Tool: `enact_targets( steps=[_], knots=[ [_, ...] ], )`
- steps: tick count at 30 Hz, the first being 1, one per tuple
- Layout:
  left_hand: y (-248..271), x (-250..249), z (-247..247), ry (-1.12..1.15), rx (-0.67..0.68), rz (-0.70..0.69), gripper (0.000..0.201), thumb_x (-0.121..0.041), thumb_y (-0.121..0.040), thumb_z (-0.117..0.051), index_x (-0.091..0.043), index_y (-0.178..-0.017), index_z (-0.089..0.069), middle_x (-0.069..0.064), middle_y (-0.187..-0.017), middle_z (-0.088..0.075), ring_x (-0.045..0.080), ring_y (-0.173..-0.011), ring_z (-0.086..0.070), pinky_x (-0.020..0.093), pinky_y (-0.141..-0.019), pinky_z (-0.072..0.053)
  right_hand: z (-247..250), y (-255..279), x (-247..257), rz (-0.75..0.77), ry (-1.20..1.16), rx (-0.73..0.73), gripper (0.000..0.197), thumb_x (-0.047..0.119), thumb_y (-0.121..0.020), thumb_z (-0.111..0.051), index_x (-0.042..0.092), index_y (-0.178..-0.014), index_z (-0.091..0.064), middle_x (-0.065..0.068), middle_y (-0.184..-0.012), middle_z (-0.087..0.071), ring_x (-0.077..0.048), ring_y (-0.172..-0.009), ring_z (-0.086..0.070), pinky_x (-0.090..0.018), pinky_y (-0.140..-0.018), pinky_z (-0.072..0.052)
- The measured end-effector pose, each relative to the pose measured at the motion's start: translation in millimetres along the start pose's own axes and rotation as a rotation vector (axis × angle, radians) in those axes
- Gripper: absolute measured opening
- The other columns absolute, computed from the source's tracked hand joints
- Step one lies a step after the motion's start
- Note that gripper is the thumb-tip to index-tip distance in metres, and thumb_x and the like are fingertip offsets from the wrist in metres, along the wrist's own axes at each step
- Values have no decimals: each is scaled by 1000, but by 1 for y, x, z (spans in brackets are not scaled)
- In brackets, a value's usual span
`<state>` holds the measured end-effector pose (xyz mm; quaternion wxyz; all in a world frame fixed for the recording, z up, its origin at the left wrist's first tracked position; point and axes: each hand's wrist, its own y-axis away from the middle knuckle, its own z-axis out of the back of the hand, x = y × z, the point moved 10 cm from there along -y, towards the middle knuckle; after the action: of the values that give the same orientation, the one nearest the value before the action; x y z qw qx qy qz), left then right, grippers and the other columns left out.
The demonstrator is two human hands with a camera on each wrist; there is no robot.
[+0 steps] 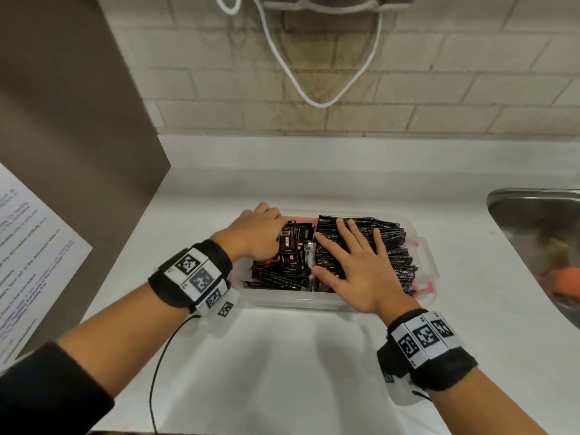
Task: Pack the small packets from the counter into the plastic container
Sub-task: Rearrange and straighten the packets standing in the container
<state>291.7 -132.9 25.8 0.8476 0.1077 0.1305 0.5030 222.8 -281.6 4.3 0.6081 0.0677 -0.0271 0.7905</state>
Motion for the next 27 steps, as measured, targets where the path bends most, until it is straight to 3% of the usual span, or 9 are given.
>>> enact_targets(
  steps=[3, 7, 9, 12, 16, 18, 20, 24, 27],
  knots=[
    [-4, 0, 0, -110, -43, -3, 52, -32, -90, -53, -20, -139, -43, 1, -125, -50, 22, -117, -34, 38, -90, -27, 0, 1, 0, -1, -4, -7, 74, 82, -84, -2, 52, -152, 1, 1, -165, 11, -17, -150, 19, -52, -119, 17],
    [-13, 1, -9, -102, 28, -16, 60, -52, -89, -58, -22, -139, -43, 3, -122, -47, 23, -119, -38, 40, -96, -30, 0, 1, 0, 4, -2, -5, 75, 83, -83, -2, 53, -151, 1, 2, -165, 11, -17, -150, 18, -51, -118, 18],
    [-14, 0, -16, -38, 106, -42, 54, -52, -92, -59, -25, -137, -48, 0, -112, -43, 23, -116, -43, 37, -92, -34, 1, 1, 0, 6, -10, -8, 76, 83, -83, -3, 52, -152, 0, 2, -165, 10, -16, -151, 18, -51, -118, 18],
    [-15, -3, -18, 71, 138, -107, 32, -46, -94, -61, -25, -118, -61, -7, -101, -38, 20, -102, -51, 31, -82, -38, 1, 1, -1, 6, -28, -18, 75, 83, -84, -6, 52, -152, -2, 3, -165, 9, -15, -151, 17, -50, -118, 18],
    [-17, -8, -24, 82, 209, -141, 14, -37, -92, -67, -24, -95, -61, 2, -113, -47, 21, -100, -52, 36, -89, -46, 1, 1, -1, 8, -33, -19, 76, 83, -83, -7, 51, -152, -5, 2, -165, 8, -15, -151, 16, -50, -119, 18],
    [-20, -13, -25, 98, 242, -153, 19, -38, -91, -68, -22, -89, -59, 1, -99, -56, 21, -91, -55, 35, -78, -46, 2, 1, -1, 9, -36, -18, 76, 83, -83, -7, 51, -152, -5, 2, -165, 7, -15, -151, 16, -51, -119, 16],
    [-21, -15, -26, 148, 280, -134, 30, -49, -89, -67, -21, -85, -57, -2, -85, -60, 19, -81, -55, 33, -70, -45, 1, 1, -1, 10, -37, -15, 76, 83, -83, -8, 51, -152, -6, 2, -165, 7, -15, -151, 16, -51, -119, 15],
    [-24, -10, -28, 151, 349, -107, 47, -62, -73, -76, -22, -88, -56, 1, -103, -66, 23, -97, -61, 43, -86, -52, 2, 1, -1, 13, -52, -23, 77, 84, -83, -10, 51, -152, -9, 3, -166, 5, -14, -151, 15, -52, -120, 14],
    [-26, -5, -24, 116, 315, -113, 47, -56, -72, -81, -22, -92, -56, 1, -97, -64, 26, -97, -59, 43, -84, -49, 3, 1, -2, 13, -65, -29, 77, 85, -82, -10, 51, -152, -10, 3, -166, 4, -14, -151, 14, -52, -120, 14]
  ],
)
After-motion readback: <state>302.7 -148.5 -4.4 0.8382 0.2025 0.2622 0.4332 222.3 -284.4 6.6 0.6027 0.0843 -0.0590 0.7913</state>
